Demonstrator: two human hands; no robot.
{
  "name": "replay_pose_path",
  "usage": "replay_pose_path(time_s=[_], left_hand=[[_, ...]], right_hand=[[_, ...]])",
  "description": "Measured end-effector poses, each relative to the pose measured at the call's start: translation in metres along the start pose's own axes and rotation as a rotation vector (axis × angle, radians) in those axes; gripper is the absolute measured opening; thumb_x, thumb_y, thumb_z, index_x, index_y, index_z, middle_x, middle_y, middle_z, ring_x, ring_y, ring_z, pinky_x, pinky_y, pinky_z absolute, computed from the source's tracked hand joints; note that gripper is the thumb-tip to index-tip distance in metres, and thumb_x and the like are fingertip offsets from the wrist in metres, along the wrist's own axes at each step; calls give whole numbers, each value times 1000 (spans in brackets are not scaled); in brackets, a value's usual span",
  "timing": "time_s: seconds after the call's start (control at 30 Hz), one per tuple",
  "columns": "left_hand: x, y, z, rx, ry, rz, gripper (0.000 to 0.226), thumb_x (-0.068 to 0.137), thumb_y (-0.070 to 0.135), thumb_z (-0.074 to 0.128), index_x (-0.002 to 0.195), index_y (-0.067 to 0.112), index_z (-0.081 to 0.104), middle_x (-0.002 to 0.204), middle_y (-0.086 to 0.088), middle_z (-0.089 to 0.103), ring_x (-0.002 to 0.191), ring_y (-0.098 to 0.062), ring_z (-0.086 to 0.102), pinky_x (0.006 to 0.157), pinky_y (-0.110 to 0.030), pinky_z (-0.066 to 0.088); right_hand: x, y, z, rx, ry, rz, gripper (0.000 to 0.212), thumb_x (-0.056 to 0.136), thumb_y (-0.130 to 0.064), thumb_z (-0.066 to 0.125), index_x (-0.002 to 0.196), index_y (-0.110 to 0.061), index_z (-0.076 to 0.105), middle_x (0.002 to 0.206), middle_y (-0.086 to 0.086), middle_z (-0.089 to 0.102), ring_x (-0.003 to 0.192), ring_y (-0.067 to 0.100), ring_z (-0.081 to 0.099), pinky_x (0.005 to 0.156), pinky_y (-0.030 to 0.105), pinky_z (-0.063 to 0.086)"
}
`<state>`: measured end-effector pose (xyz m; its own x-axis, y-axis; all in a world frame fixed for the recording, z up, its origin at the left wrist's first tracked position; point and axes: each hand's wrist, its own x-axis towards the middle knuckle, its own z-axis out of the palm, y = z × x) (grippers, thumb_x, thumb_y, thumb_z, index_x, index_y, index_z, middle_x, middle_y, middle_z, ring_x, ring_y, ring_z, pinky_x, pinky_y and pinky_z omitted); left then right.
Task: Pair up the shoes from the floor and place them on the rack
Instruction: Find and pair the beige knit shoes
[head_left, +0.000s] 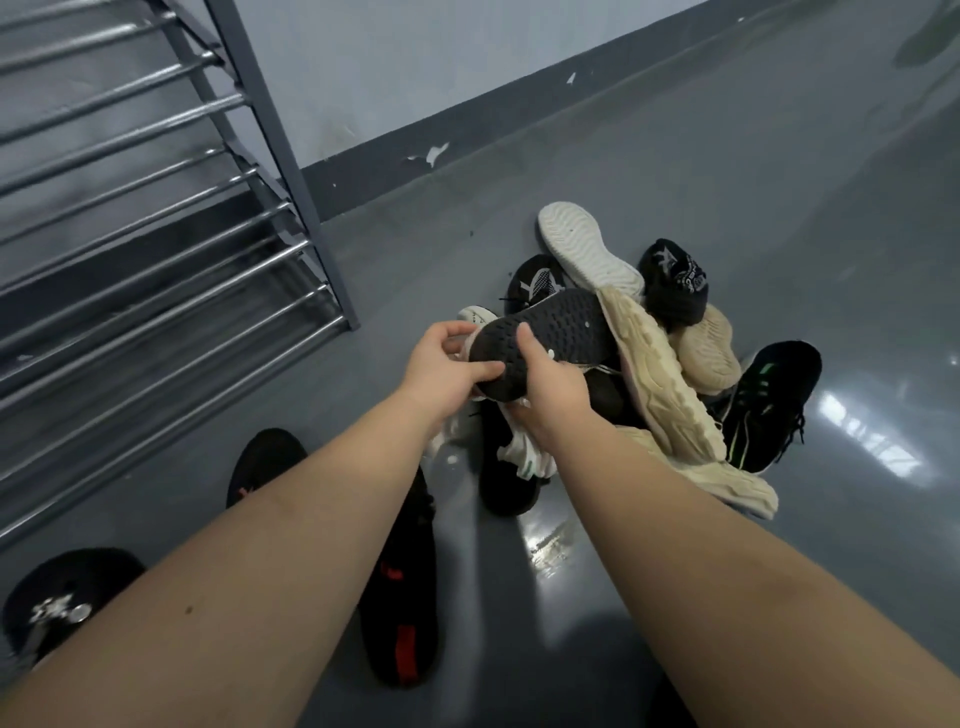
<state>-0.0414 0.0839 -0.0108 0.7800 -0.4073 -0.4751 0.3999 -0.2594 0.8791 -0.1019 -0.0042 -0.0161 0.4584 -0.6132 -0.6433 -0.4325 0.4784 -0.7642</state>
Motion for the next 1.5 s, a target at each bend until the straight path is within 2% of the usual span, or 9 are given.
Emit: replay_pose_path(time_s=[0.13,0.4,0.53,0.63,0.7,0.77,1.03,1.2,1.5], left_hand=[[-36,12,5,230,-18,200,49,68,0,78,103,24,53,98,6,56,101,-23,60,97,-38,48],[-124,-2,-13,734,-34,629,58,77,27,72,131,26,51,131,6,52,123,-13,48,107,-29,37],[-152,-9,-38,394,119,359,57,89,44,54,140,25,38,140,3,43,120,-12,50,106,-31,39],[-165,-21,-56,191,215,-81,57,92,53,41,138,19,44,143,-3,45,127,-22,46,107,-35,35],[-179,-32,-64,-87,47,-364,61,90,62,34,130,19,51,130,-6,55,110,-26,55,93,-40,46],[-195,-43,-70,-308,-144,-478,59,91,64,30,118,19,57,110,-7,64,94,-26,60,81,-41,48],[-224,-72,-78,-538,-111,-399,22,96,27,48,96,14,65,78,-1,74,77,-15,67,69,-29,56],[-226,-83,-87,-474,-102,-305,33,91,15,56,124,9,56,98,-5,69,88,-17,64,81,-30,53],[-224,-108,-97,-327,-115,-305,49,88,13,62,135,15,48,111,-2,68,102,-16,63,90,-31,50]], right_hand=[[-33,-16,-21,100,-60,86,61,79,-59,61,117,-12,58,109,6,66,89,21,65,70,35,56],[-86,-2,-48,165,-289,180,52,85,-53,57,120,-14,60,95,2,64,89,16,61,77,32,52],[-116,11,-47,157,-363,179,48,87,-45,58,123,-13,58,98,2,66,96,20,63,84,36,52],[-143,21,-44,205,-458,190,42,91,-39,53,123,-11,60,101,5,68,84,18,69,81,37,54],[-158,32,-43,267,-519,206,34,94,-37,48,112,-11,62,88,5,71,68,17,69,70,35,54],[-170,48,-44,301,-572,228,34,96,-35,45,108,-10,63,90,7,74,86,23,68,80,39,54],[-179,88,-54,123,-567,162,38,100,-28,41,123,-5,59,120,12,66,109,25,61,89,33,51],[-177,101,-59,-19,-490,91,37,94,-21,55,129,-8,56,117,10,68,97,23,65,77,32,54],[-181,118,-60,-217,-496,73,47,89,-3,59,135,-12,49,113,5,66,87,15,65,69,26,53]])
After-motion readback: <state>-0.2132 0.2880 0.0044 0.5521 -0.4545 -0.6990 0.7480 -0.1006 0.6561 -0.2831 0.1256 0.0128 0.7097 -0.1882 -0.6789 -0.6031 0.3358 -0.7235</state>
